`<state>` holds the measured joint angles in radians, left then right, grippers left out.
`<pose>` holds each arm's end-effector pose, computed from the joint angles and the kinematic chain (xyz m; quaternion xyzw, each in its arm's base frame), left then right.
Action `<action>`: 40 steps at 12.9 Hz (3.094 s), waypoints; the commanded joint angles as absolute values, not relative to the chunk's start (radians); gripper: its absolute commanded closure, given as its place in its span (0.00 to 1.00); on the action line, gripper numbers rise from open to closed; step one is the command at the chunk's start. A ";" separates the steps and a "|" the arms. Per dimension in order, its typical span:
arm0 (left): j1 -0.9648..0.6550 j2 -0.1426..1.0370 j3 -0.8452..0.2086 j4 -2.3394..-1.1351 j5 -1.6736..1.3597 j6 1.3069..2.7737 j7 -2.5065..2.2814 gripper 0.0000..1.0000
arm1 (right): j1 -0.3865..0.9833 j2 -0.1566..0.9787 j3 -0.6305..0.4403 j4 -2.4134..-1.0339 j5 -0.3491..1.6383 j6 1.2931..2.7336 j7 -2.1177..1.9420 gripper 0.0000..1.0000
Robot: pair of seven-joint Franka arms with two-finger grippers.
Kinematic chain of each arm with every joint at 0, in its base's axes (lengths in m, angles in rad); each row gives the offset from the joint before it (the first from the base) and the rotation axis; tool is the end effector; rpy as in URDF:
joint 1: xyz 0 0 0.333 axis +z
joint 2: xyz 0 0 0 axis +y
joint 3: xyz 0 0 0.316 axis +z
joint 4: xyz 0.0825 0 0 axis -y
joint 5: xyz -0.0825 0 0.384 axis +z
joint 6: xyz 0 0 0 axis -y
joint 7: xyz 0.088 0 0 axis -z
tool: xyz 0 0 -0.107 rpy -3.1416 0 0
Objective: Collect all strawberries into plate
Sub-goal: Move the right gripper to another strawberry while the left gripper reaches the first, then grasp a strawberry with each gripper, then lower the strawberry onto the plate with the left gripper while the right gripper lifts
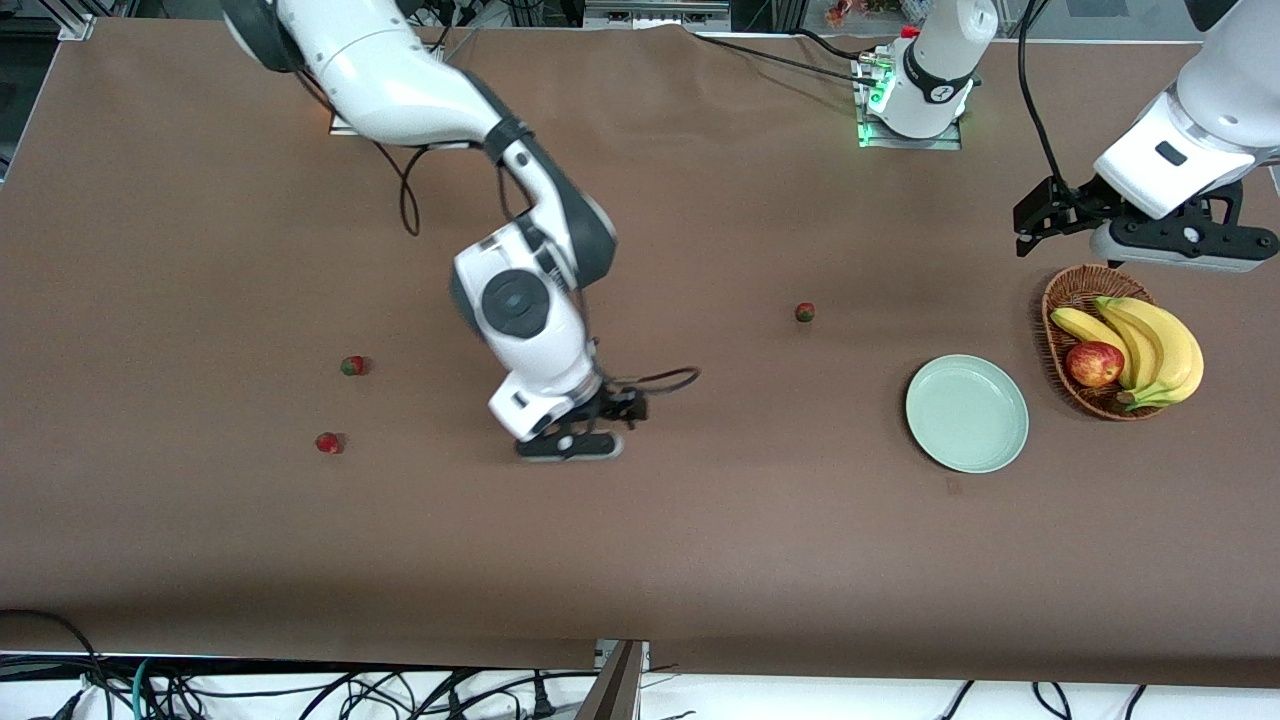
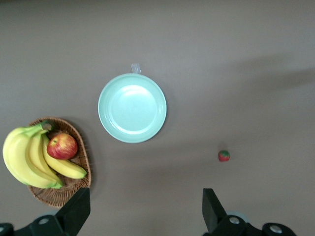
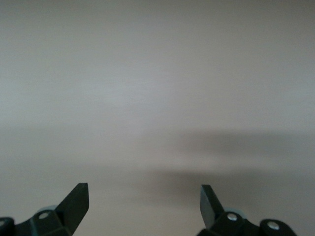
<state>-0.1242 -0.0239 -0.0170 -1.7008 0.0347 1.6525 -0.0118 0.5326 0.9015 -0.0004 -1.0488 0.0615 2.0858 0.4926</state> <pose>0.5459 -0.0742 0.5832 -0.9976 0.0663 0.0108 0.0184 0.6773 0.4026 0.3047 -0.9973 -0.0065 -0.0455 0.0572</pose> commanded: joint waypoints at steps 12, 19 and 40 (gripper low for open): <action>-0.256 0.172 -0.201 -2.129 0.041 2.136 -0.273 0.00 | 0.196 0.876 -0.097 -1.204 -0.014 1.847 -0.109 0.00; -0.270 0.331 -0.230 -2.310 0.150 2.627 -0.273 0.00 | 0.135 0.877 -0.097 -1.296 -0.008 1.928 -0.212 0.00; -0.033 0.264 -0.218 -2.116 0.201 2.250 0.287 0.88 | 0.123 0.871 -0.094 -1.338 0.003 2.019 -0.235 0.84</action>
